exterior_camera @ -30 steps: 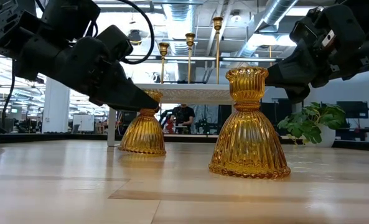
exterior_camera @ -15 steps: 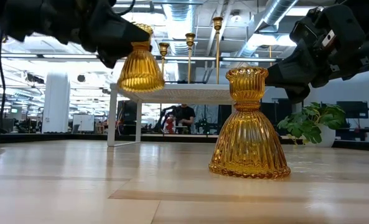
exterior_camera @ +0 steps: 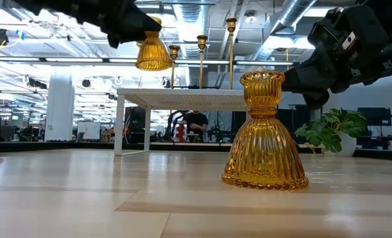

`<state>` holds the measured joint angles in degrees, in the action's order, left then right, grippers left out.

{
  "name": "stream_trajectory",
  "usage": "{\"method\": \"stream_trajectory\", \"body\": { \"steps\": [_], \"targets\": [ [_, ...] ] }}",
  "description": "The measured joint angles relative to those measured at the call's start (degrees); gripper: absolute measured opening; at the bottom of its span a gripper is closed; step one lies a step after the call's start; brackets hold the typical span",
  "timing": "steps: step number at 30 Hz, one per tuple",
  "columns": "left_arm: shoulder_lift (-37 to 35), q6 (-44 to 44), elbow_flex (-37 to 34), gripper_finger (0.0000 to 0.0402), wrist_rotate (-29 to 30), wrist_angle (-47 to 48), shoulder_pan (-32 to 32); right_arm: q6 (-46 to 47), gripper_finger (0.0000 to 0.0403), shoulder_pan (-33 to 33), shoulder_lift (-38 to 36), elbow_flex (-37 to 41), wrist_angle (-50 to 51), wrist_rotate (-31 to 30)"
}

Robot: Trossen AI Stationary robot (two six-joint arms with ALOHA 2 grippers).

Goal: Pick & Place candle stick holders
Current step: Put the top yellow glass candle holder on the shelf

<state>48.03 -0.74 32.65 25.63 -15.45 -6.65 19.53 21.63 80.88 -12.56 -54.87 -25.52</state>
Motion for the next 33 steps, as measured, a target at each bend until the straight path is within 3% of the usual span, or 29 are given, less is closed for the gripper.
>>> {"method": "stream_trajectory", "body": {
  "steps": [6,13,19,33],
  "targets": [
    [2.7,0.5,5.7,0.0148,1.8,6.6,6.8,0.0,0.0010,0.0,0.0,0.0,0.2,0.0],
    [3.5,-1.5,5.6,0.0149,1.5,7.7,12.5,0.0,0.0010,0.0,0.0,0.0,0.4,0.0],
    [5.6,-3.3,5.6,0.0150,-3.1,7.3,15.3,0.0,0.0010,0.0,0.0,0.0,0.4,0.0],
    [9.0,-7.4,5.6,0.0157,-3.3,7.1,18.4,0.0,0.0010,0.0,0.0,0.0,0.4,0.0]
  ]
}}
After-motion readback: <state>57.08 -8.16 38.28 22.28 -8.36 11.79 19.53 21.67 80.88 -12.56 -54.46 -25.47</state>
